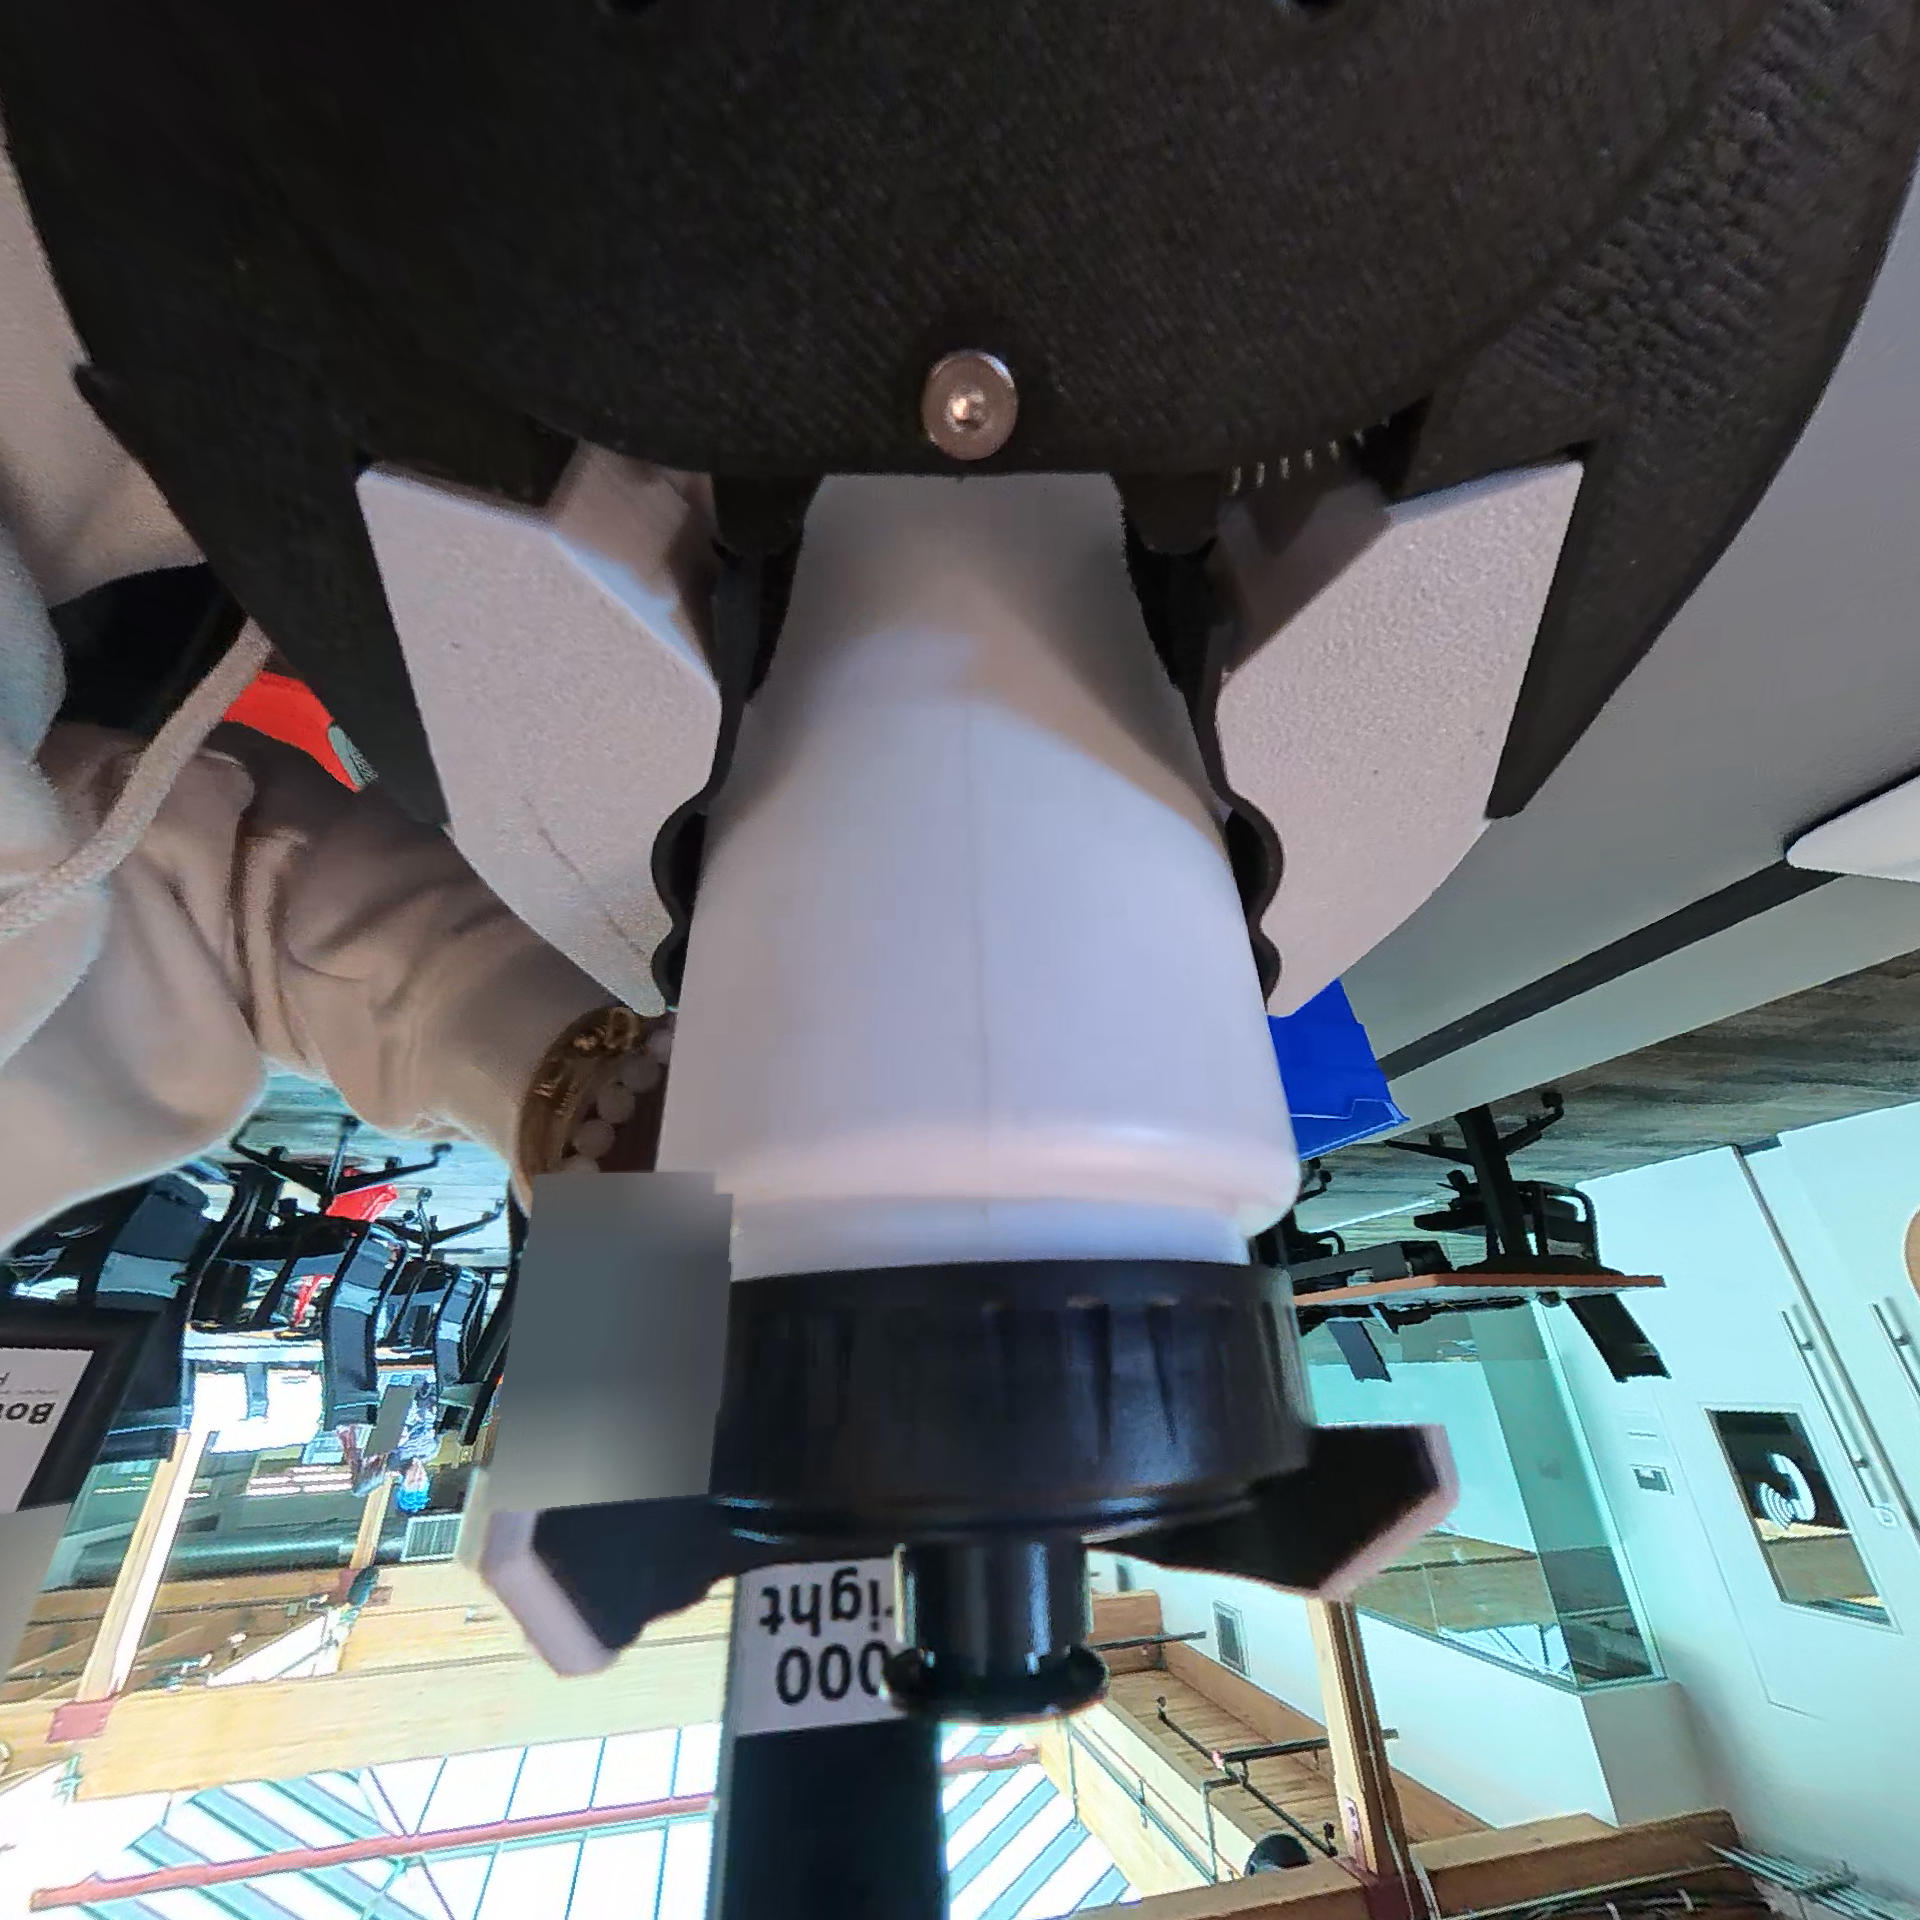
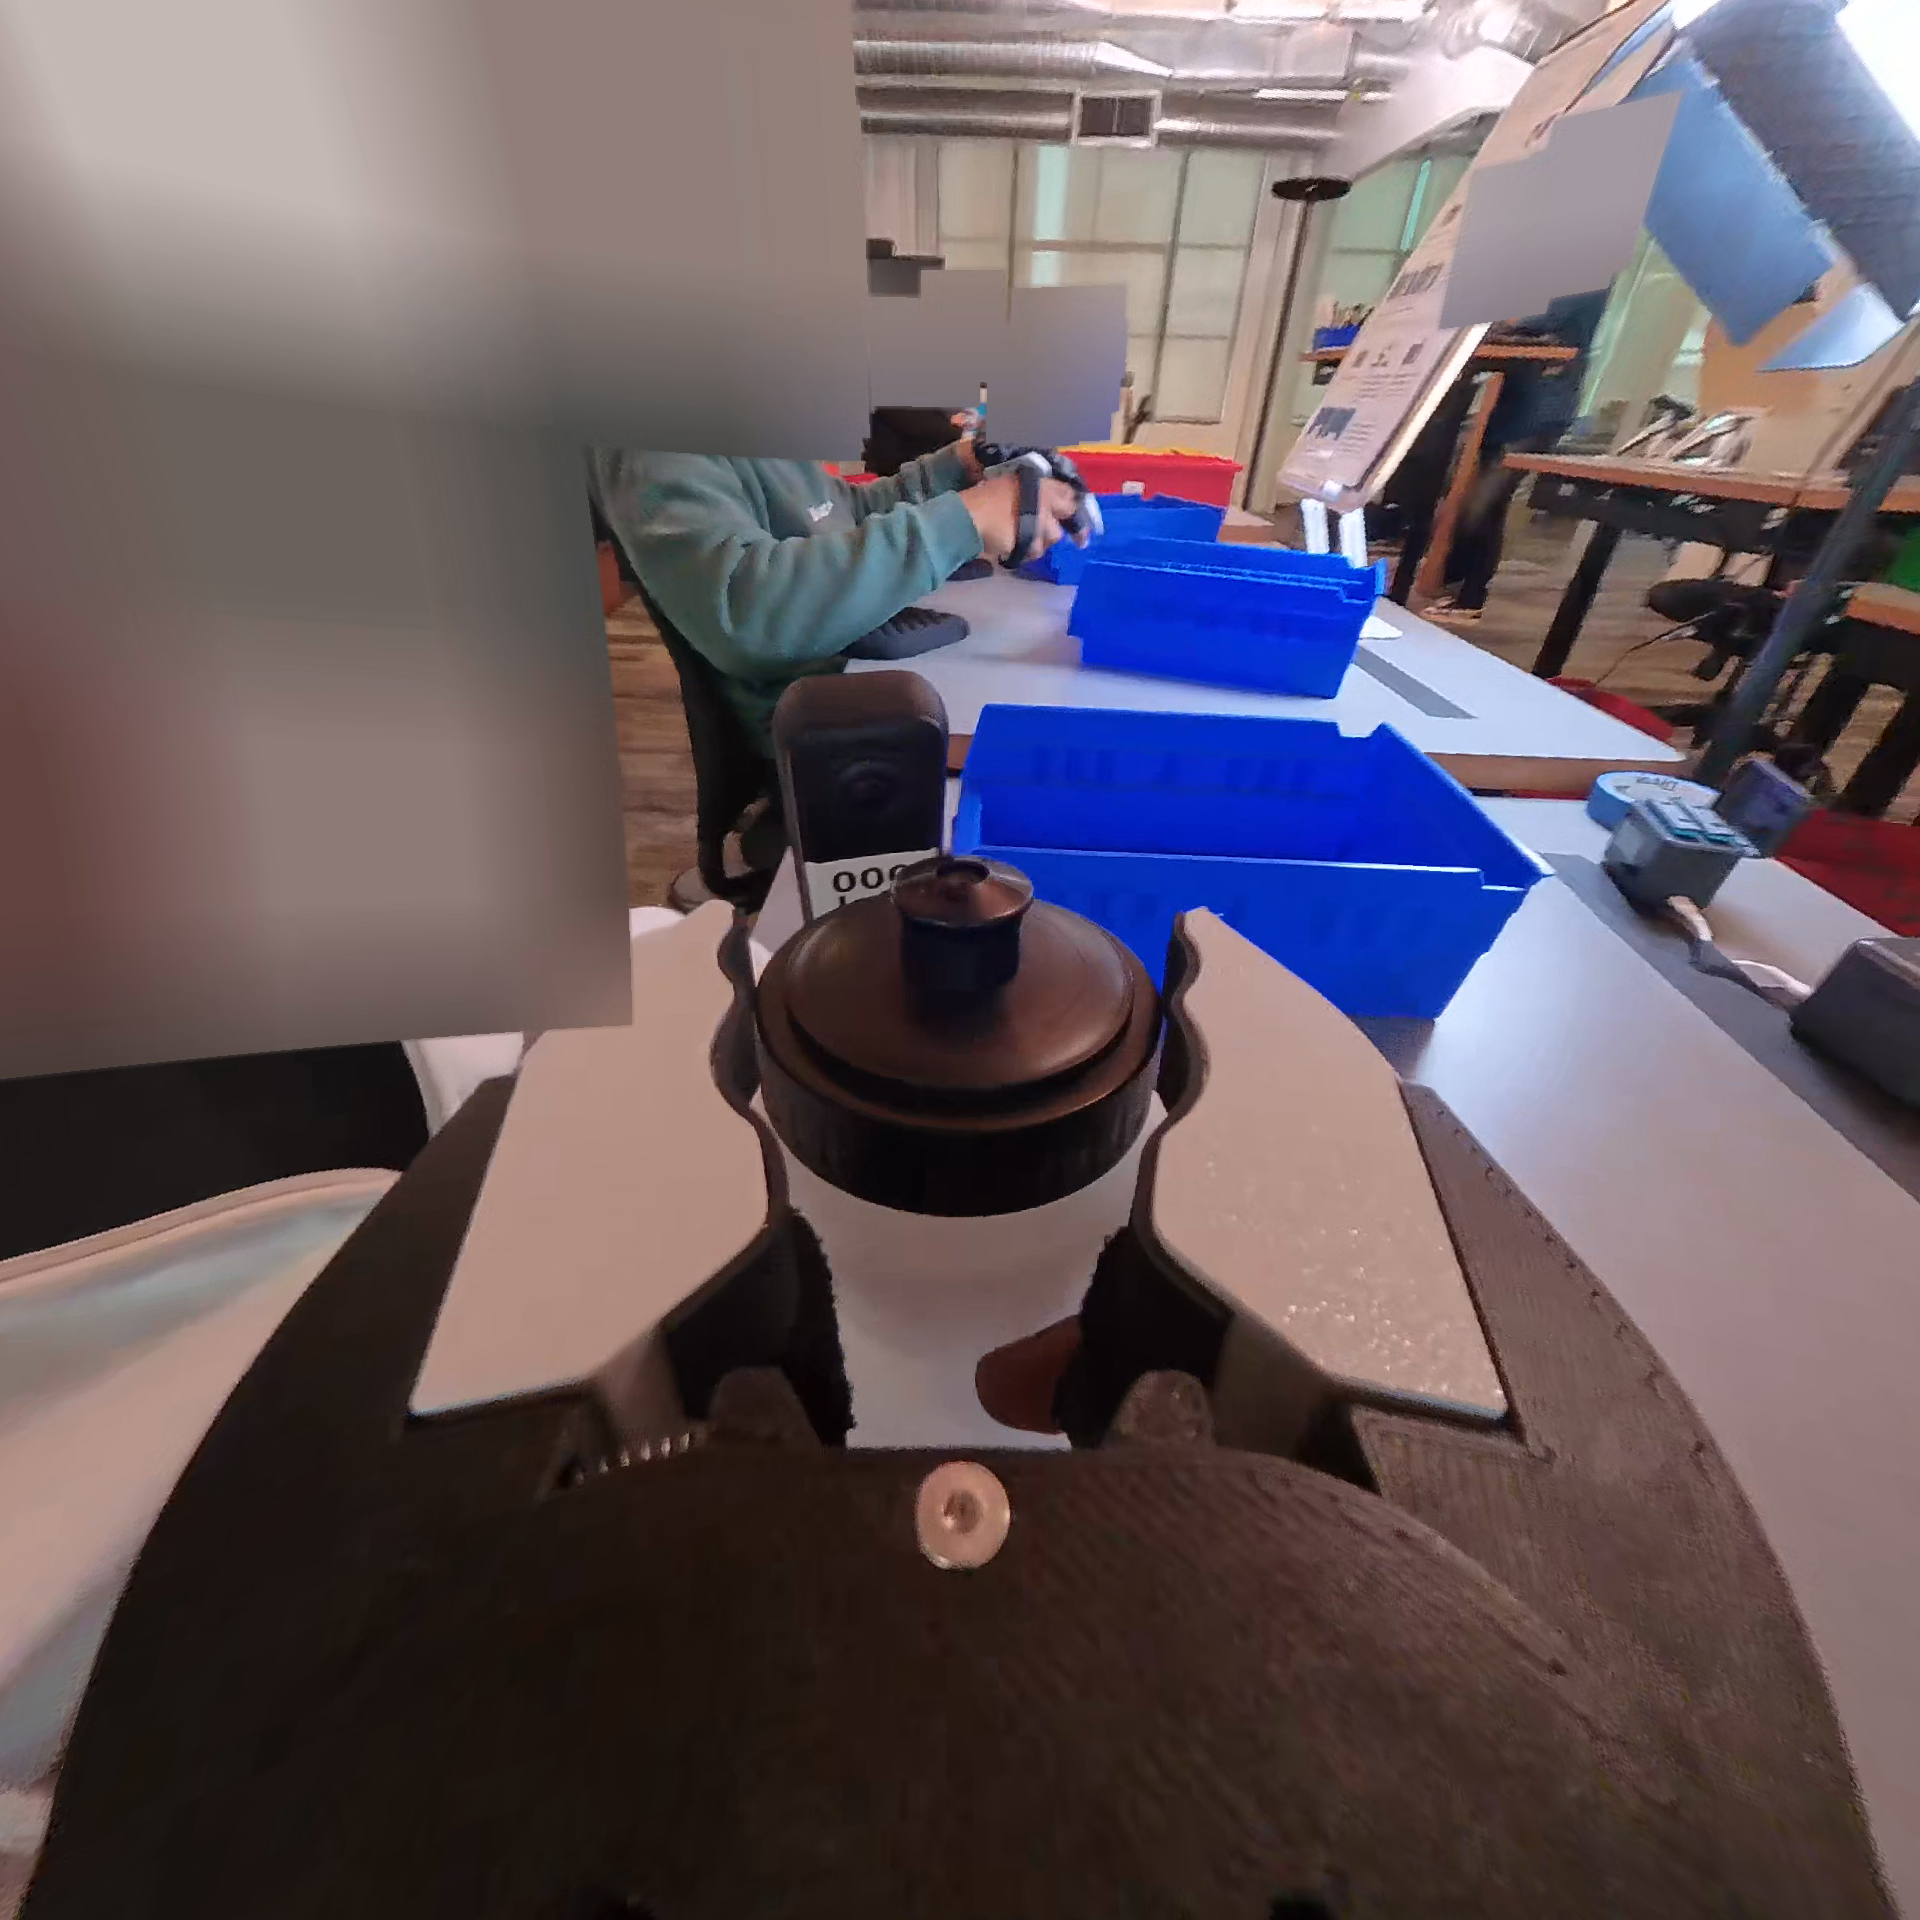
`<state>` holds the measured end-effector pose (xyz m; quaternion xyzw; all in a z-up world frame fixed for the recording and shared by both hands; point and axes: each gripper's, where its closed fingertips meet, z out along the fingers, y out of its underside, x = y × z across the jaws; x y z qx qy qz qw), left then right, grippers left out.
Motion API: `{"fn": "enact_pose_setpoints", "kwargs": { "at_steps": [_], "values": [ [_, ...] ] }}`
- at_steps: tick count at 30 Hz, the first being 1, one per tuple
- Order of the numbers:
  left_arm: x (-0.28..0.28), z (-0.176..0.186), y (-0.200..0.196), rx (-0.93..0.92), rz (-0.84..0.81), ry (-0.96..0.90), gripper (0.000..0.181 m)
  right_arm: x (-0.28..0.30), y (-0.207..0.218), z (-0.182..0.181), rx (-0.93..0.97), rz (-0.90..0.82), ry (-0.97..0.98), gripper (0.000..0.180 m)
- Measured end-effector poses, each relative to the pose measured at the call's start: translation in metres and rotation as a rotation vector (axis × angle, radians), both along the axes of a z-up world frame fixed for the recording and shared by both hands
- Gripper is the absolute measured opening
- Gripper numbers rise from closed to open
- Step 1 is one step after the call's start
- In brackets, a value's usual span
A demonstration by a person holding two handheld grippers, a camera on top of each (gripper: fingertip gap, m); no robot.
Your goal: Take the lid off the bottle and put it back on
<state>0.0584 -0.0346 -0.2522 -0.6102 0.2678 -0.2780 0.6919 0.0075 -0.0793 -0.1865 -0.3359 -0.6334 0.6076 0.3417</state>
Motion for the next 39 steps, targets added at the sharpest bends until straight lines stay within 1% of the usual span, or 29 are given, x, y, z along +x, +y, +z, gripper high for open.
{"fn": "enact_pose_setpoints", "kwargs": {
  "at_steps": [2, 4, 8, 10, 12, 14, 20, 23, 25, 27, 30, 33, 35, 36, 37, 39],
  "values": [
    [0.000, 0.000, 0.000, 0.002, 0.010, 0.008, 0.100, 0.000, 0.001, 0.001, -0.010, -0.067, 0.031, 0.075],
    [0.000, -0.001, 0.001, -0.003, 0.023, 0.010, 0.100, -0.002, 0.007, 0.001, -0.029, -0.195, 0.055, 0.076],
    [0.000, -0.001, 0.002, -0.009, 0.036, 0.021, 0.100, -0.004, 0.016, 0.001, 0.004, -0.569, 0.035, 0.075],
    [0.000, -0.002, 0.003, -0.011, 0.055, 0.028, 0.100, -0.002, 0.018, -0.002, 0.069, -0.721, 0.023, 0.076],
    [-0.003, -0.001, 0.005, -0.013, 0.081, 0.021, 0.100, 0.000, 0.019, -0.005, 0.151, -0.793, 0.017, 0.081],
    [-0.004, -0.002, 0.006, -0.020, 0.083, 0.028, 0.100, 0.005, 0.017, -0.006, 0.156, -0.807, 0.012, 0.082],
    [-0.004, -0.002, 0.005, -0.017, 0.082, 0.033, 0.100, 0.024, 0.011, -0.007, 0.075, -0.775, -0.030, 0.070],
    [-0.003, -0.001, 0.005, -0.011, 0.077, 0.027, 0.100, 0.032, 0.012, -0.008, 0.123, -0.693, -0.056, 0.064],
    [-0.004, -0.001, 0.005, -0.016, 0.062, 0.018, 0.100, 0.029, 0.008, -0.003, 0.143, -0.549, -0.028, 0.076],
    [-0.003, -0.001, 0.004, -0.016, 0.050, 0.010, 0.100, 0.023, 0.002, -0.003, 0.125, -0.351, -0.017, 0.089],
    [-0.001, -0.001, 0.002, -0.012, 0.021, 0.002, 0.100, 0.015, 0.001, -0.001, 0.061, -0.104, -0.014, 0.090],
    [0.000, 0.000, 0.001, -0.012, 0.001, -0.006, 0.100, 0.005, 0.003, -0.004, 0.013, 0.041, -0.055, 0.089],
    [0.000, 0.000, 0.001, -0.013, -0.002, -0.007, 0.100, 0.000, 0.002, -0.009, 0.025, 0.078, -0.068, 0.077],
    [0.000, 0.000, 0.001, -0.013, 0.002, -0.007, 0.100, -0.002, 0.001, -0.011, 0.023, 0.078, -0.075, 0.078],
    [-0.001, 0.000, 0.001, -0.014, 0.011, -0.007, 0.100, -0.003, 0.001, -0.010, 0.016, 0.056, -0.073, 0.077],
    [-0.002, -0.001, 0.003, -0.015, 0.036, -0.002, 0.100, -0.005, 0.005, -0.011, 0.018, -0.047, -0.064, 0.077]
  ]
}}
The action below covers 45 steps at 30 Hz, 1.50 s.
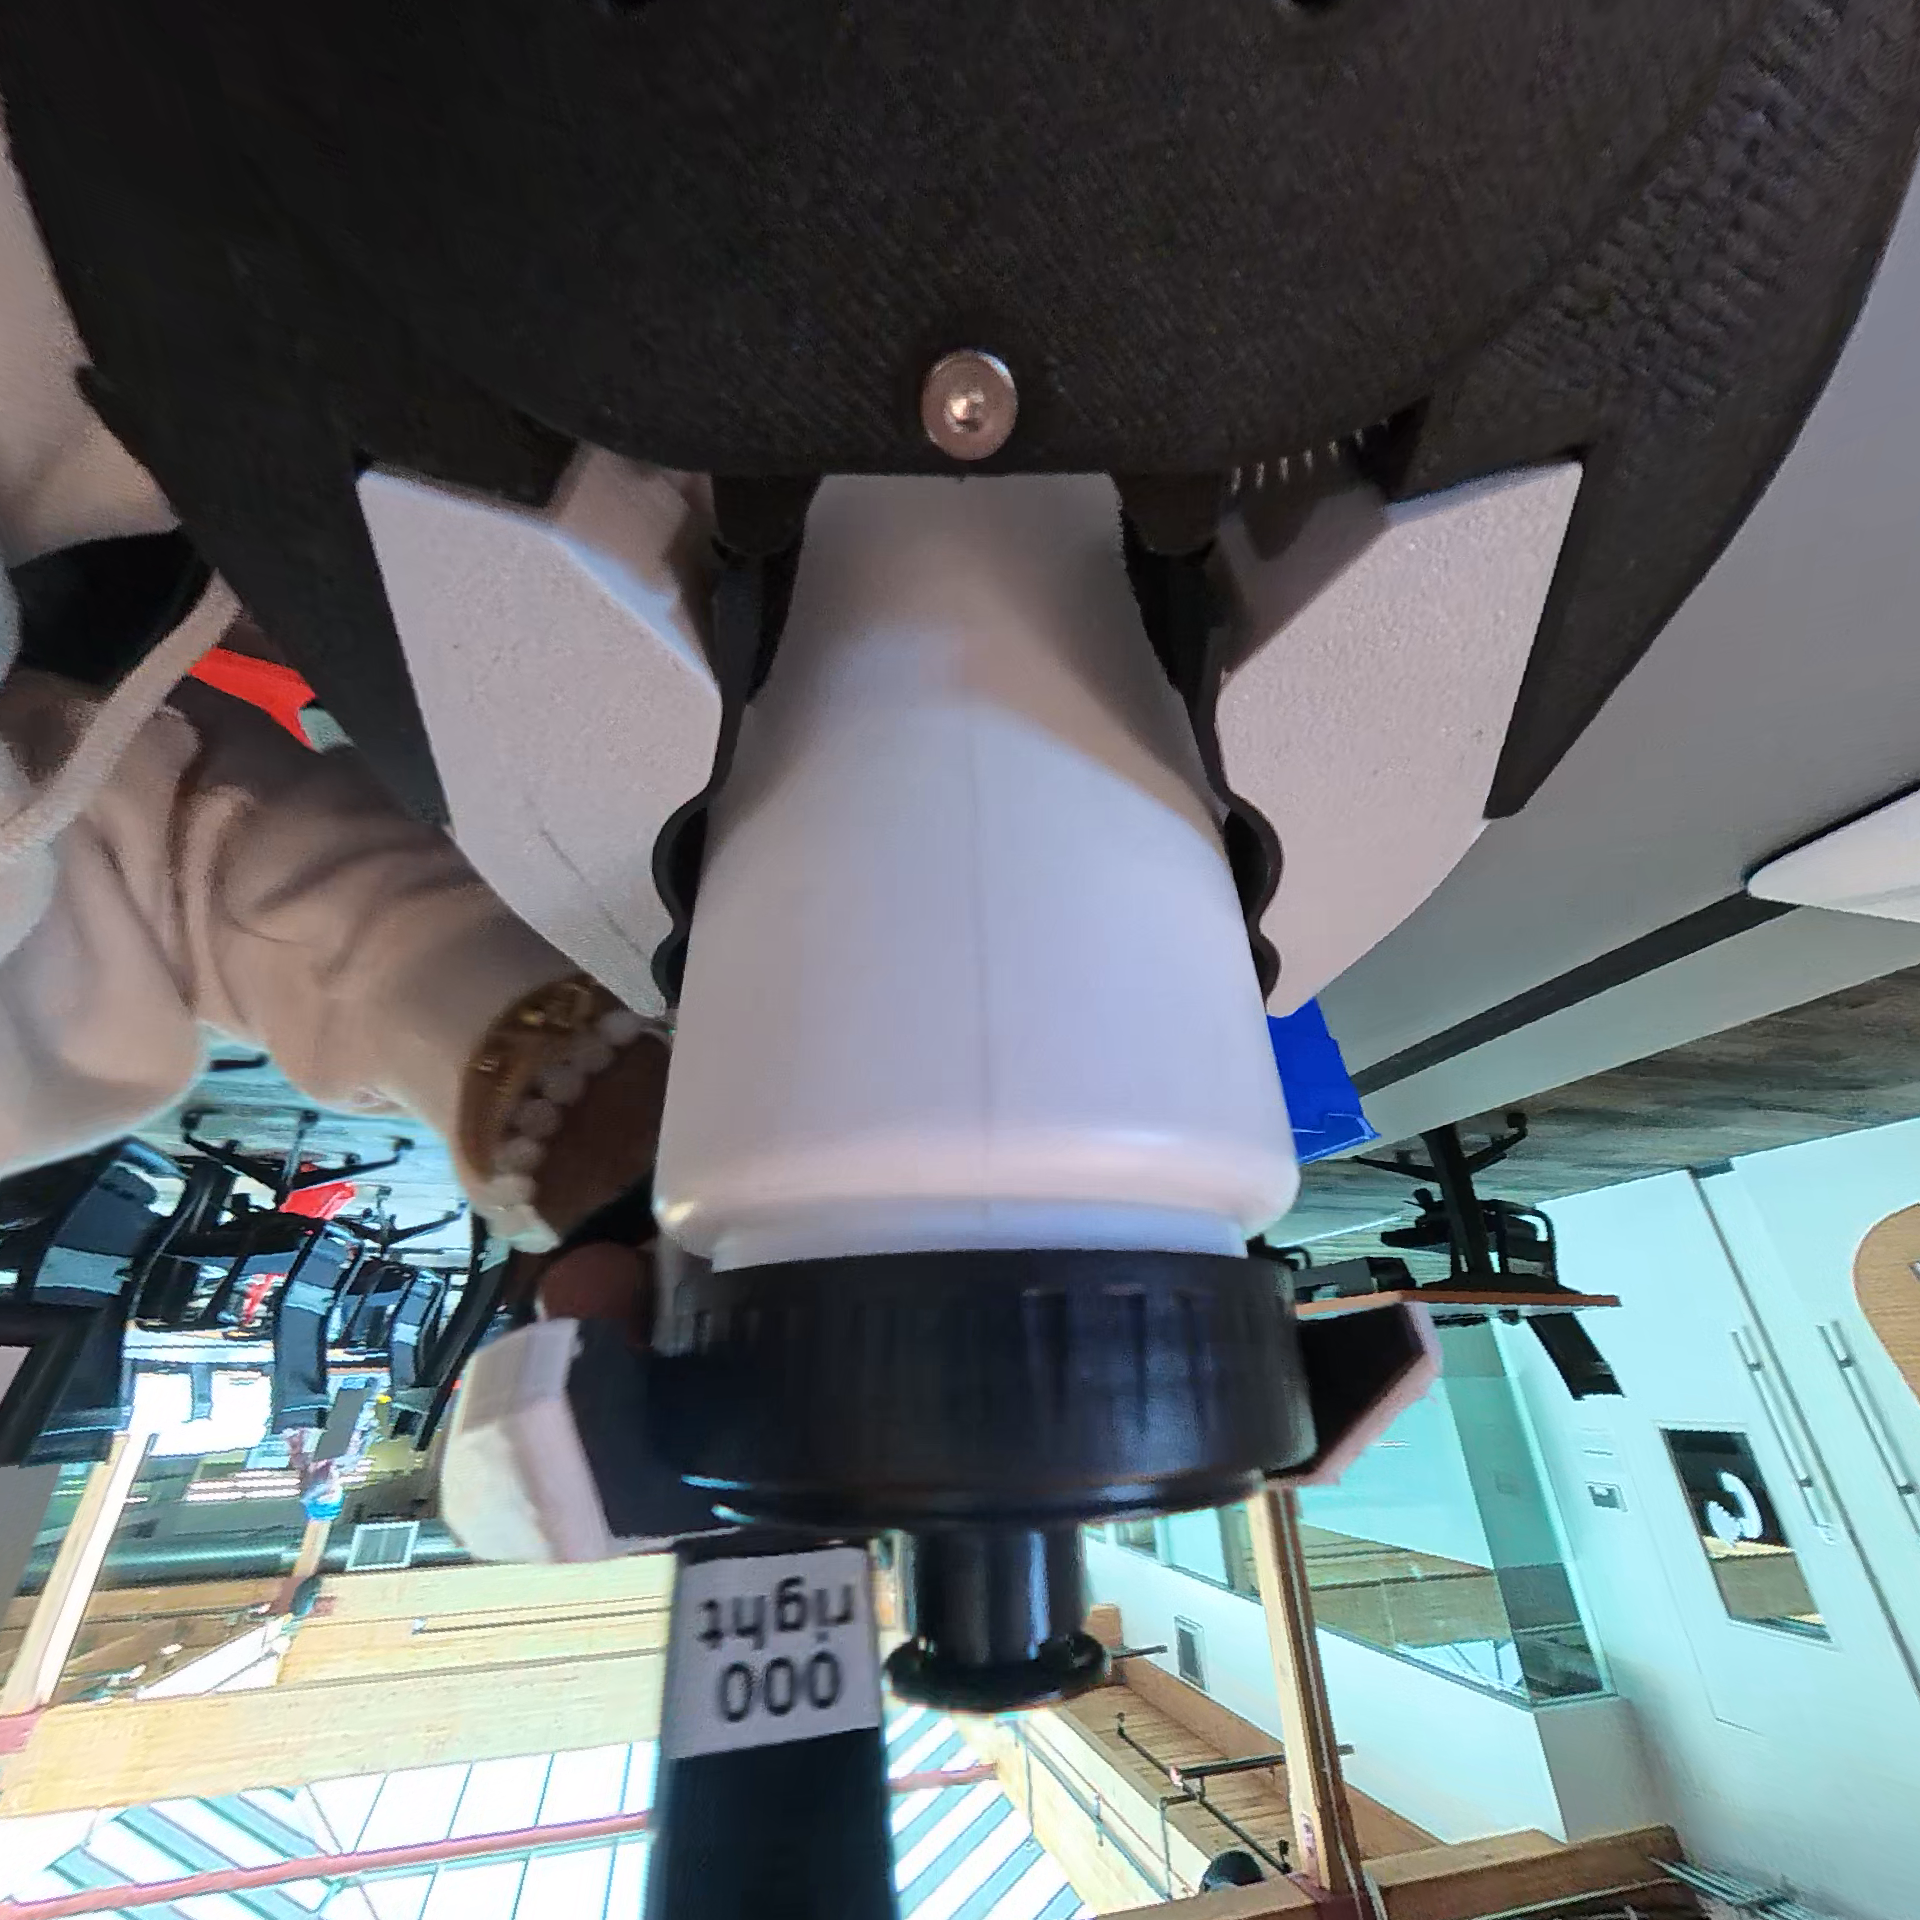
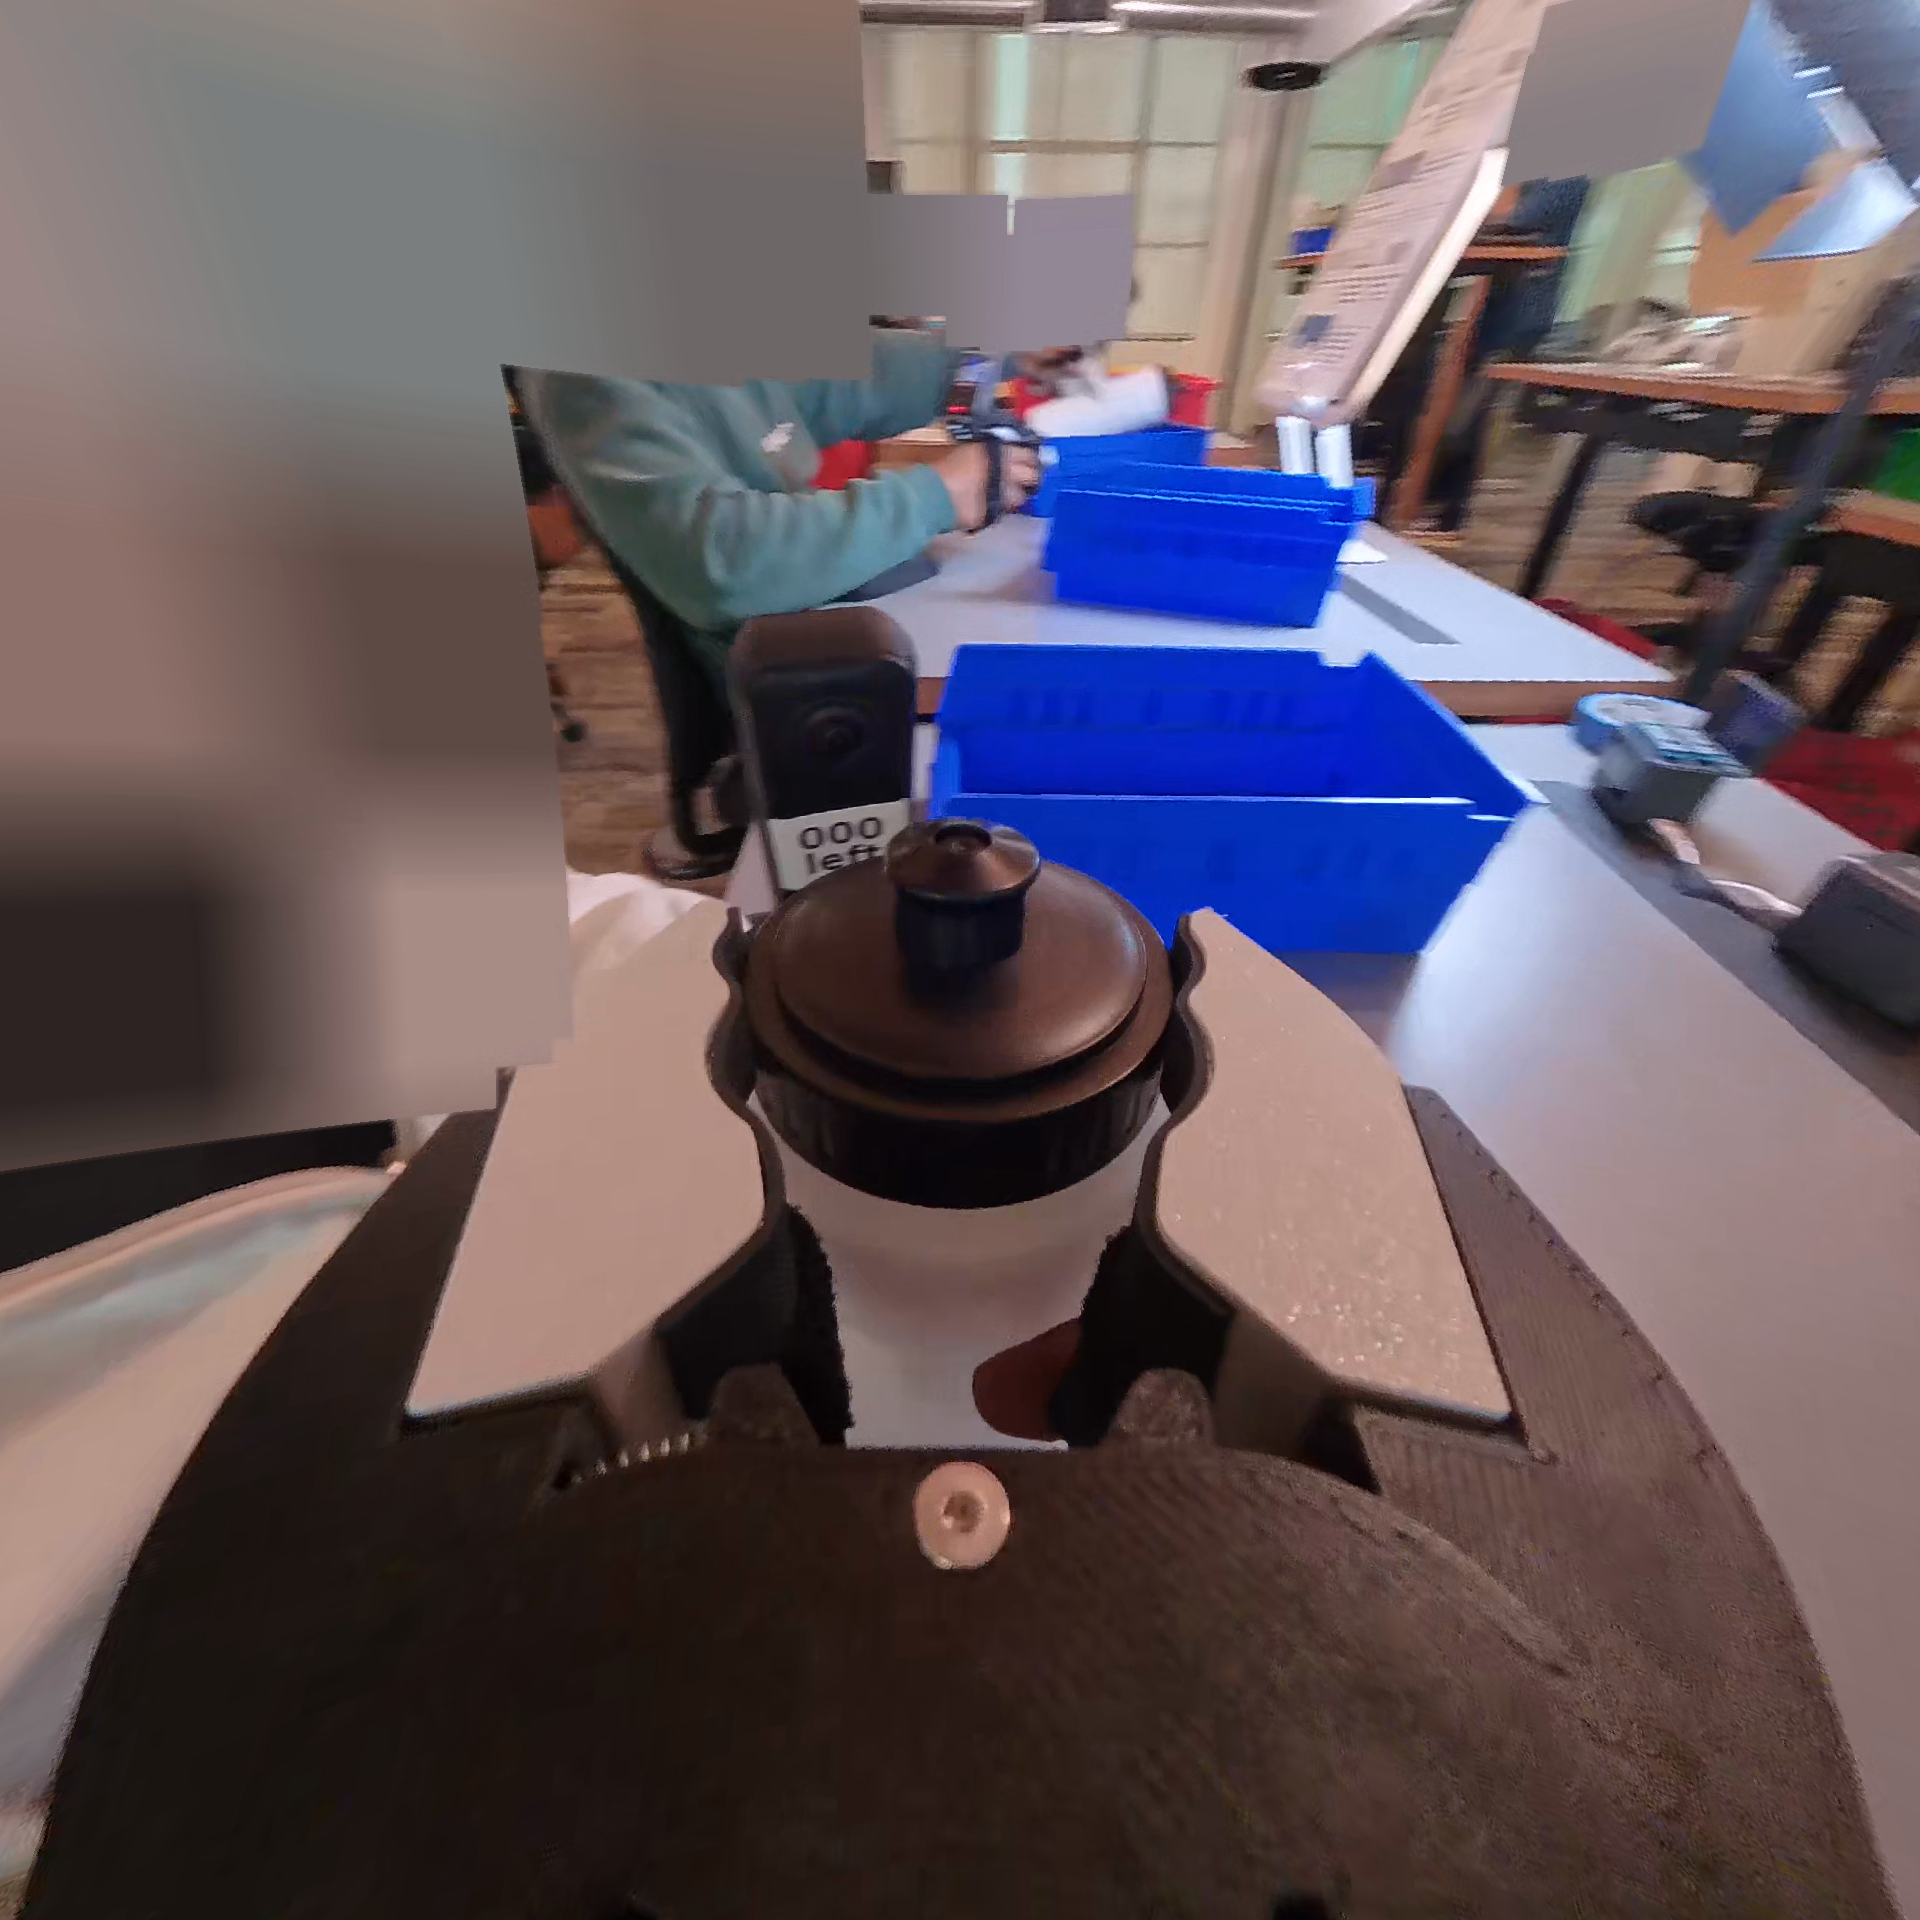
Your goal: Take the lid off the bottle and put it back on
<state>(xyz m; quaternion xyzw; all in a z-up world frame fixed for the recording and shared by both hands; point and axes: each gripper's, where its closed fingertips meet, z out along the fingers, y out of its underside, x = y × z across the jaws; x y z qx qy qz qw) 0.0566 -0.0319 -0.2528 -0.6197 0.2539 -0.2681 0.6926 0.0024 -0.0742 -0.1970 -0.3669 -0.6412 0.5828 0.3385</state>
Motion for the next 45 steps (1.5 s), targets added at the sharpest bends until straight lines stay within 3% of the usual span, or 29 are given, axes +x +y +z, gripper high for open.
{"fn": "enact_pose_setpoints", "kwargs": {
  "at_steps": [5, 7, 9, 13, 16, 19, 22, 28, 30, 32, 33, 36, 42, 45],
  "values": [
    [-0.002, -0.001, 0.004, -0.002, 0.068, 0.025, 0.100, -0.004, 0.017, -0.001, 0.024, -0.523, -0.009, 0.077],
    [-0.001, 0.000, 0.002, 0.013, 0.064, 0.037, 0.100, -0.002, 0.017, 0.000, 0.070, -0.639, 0.022, 0.078],
    [-0.002, 0.000, 0.002, 0.011, 0.065, 0.025, 0.100, -0.003, 0.014, -0.002, 0.120, -0.580, 0.025, 0.079],
    [0.000, 0.000, 0.001, 0.003, 0.018, 0.013, 0.100, 0.005, -0.004, -0.001, 0.044, -0.134, -0.009, 0.086],
    [0.001, 0.000, -0.001, 0.004, -0.006, 0.009, 0.100, 0.005, 0.005, 0.001, 0.033, 0.021, -0.012, 0.091],
    [0.001, 0.000, -0.001, 0.004, -0.008, 0.006, 0.100, 0.007, -0.003, -0.004, 0.050, 0.161, -0.027, 0.077],
    [0.000, 0.000, 0.000, 0.007, 0.020, 0.015, 0.100, 0.005, -0.002, -0.004, 0.045, 0.092, -0.021, 0.077],
    [-0.003, -0.001, 0.004, -0.001, 0.078, 0.021, 0.100, -0.003, 0.015, -0.005, 0.019, -0.466, -0.022, 0.077],
    [-0.001, -0.001, 0.002, 0.015, 0.071, 0.034, 0.100, 0.000, 0.014, -0.004, 0.049, -0.524, -0.009, 0.077],
    [-0.002, 0.000, 0.003, 0.012, 0.067, 0.025, 0.100, 0.004, 0.009, -0.002, 0.066, -0.405, -0.020, 0.081],
    [-0.002, 0.000, 0.003, 0.005, 0.059, 0.017, 0.100, 0.006, 0.006, 0.003, 0.037, -0.314, 0.002, 0.091],
    [-0.001, 0.000, 0.002, 0.007, 0.029, 0.013, 0.100, 0.016, 0.004, 0.016, -0.051, -0.038, 0.022, 0.091],
    [0.002, 0.000, -0.001, 0.012, -0.011, 0.004, 0.100, 0.011, 0.001, -0.003, 0.069, 0.212, -0.017, 0.093],
    [0.005, 0.000, -0.004, 0.016, -0.024, 0.006, 0.100, 0.008, -0.005, -0.006, 0.130, 0.219, 0.020, 0.078]
  ]
}}
